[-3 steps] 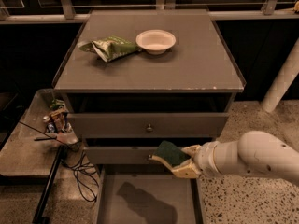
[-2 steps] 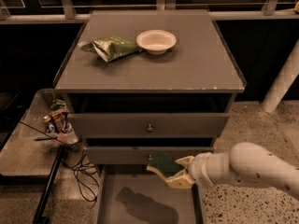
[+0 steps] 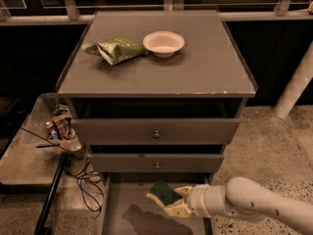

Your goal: Place sponge into bottom drawer

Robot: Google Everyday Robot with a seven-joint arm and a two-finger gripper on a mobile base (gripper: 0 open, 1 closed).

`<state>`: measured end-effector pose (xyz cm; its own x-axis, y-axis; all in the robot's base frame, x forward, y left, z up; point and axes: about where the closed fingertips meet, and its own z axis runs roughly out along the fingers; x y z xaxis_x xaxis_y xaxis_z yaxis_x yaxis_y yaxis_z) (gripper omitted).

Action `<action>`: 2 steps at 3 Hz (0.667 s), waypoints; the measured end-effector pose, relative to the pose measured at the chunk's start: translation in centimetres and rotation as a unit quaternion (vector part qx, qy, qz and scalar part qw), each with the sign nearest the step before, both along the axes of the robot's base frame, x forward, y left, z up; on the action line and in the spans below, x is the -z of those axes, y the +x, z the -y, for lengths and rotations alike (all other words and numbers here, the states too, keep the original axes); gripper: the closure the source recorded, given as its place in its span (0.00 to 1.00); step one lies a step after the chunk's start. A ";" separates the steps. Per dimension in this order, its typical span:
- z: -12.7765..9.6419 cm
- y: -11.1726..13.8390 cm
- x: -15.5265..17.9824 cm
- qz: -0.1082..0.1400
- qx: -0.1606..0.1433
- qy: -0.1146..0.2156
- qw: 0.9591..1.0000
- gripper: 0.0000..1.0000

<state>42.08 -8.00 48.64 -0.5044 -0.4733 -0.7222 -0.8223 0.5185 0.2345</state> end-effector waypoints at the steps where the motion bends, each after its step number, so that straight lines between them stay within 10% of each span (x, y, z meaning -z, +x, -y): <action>1: -1.1 0.0 4.8 -0.003 0.010 -0.007 1.000 1.00; 2: -1.1 2.0 8.6 0.007 0.016 -0.040 0.999 1.00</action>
Offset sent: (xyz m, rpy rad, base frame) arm 0.0456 0.0082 -0.1342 -0.1742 -0.0383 -0.0421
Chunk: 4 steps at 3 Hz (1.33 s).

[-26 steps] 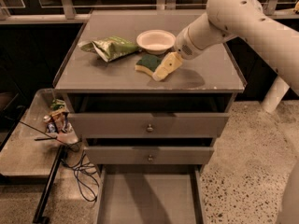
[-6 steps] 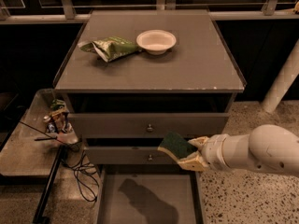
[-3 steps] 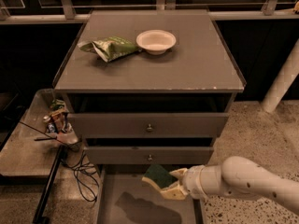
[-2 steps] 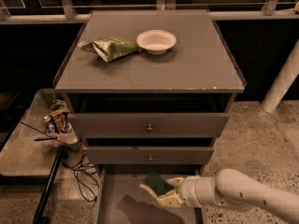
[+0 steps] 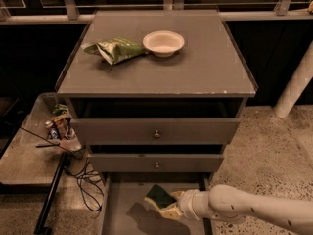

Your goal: Place sponge into bottom drawer

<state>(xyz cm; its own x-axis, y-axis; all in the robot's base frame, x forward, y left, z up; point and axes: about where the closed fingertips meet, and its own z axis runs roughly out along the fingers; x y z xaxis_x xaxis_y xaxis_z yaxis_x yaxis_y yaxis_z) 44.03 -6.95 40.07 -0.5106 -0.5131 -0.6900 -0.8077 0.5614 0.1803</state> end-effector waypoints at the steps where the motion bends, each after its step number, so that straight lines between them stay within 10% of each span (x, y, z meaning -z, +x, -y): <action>1: 1.9 2.6 2.5 0.007 0.009 -0.033 0.999 1.00; 4: 3.7 3.8 5.7 -0.005 0.035 -0.031 0.999 1.00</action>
Offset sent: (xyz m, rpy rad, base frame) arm 0.0216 -0.0142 -0.0209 -0.0532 -0.0123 -0.0145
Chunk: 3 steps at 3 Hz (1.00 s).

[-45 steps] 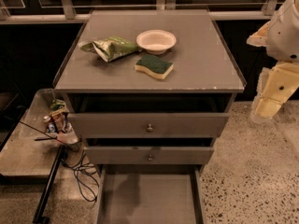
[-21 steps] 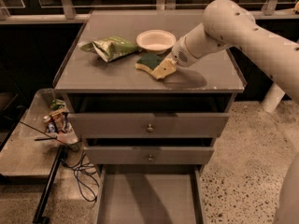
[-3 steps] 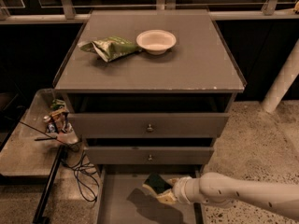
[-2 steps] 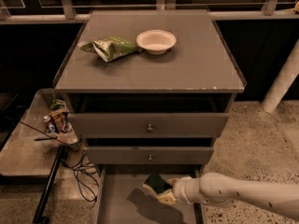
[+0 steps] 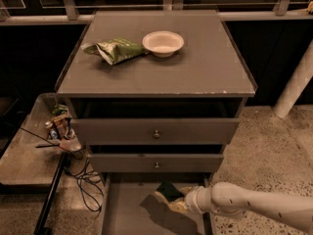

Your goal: Place sponge into bottom drawer

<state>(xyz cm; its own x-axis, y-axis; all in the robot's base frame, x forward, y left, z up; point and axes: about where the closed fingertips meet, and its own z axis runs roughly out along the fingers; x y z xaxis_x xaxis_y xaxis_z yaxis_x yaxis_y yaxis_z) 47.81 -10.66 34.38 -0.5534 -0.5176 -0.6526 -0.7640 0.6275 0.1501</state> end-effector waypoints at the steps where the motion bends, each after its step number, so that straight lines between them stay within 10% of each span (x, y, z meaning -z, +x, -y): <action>1: 2.3 1.9 3.3 0.000 0.030 0.009 0.999 1.00; 3: 3.7 4.1 7.9 0.015 0.045 0.050 0.998 1.00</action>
Offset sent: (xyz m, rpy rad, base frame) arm 0.0500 -0.0562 -0.0907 0.0958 -0.0297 -0.1367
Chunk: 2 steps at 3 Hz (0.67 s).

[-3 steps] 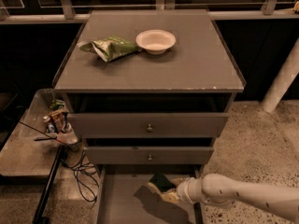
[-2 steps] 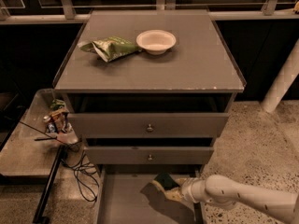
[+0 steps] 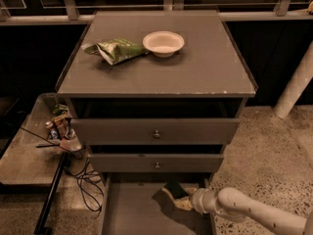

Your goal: Place sponge into bottom drawer

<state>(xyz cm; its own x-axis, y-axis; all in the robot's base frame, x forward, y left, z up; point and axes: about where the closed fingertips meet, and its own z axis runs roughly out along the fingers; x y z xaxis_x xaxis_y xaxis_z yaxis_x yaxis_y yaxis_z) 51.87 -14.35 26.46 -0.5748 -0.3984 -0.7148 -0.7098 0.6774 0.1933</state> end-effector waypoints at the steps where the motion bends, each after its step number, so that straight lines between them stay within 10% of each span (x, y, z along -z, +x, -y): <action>1: -1.3 0.3 2.1 0.005 -0.027 0.023 0.999 1.00; 2: -3.2 0.3 4.5 0.012 -0.070 0.041 0.997 1.00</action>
Offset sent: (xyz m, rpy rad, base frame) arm 0.0020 0.0501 -0.0724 0.1230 -0.0461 0.2475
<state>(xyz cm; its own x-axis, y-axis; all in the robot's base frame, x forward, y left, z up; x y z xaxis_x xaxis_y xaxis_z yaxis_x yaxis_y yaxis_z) 52.15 -11.14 22.01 -0.4993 -0.4135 -0.7614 -0.8016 0.5540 0.2247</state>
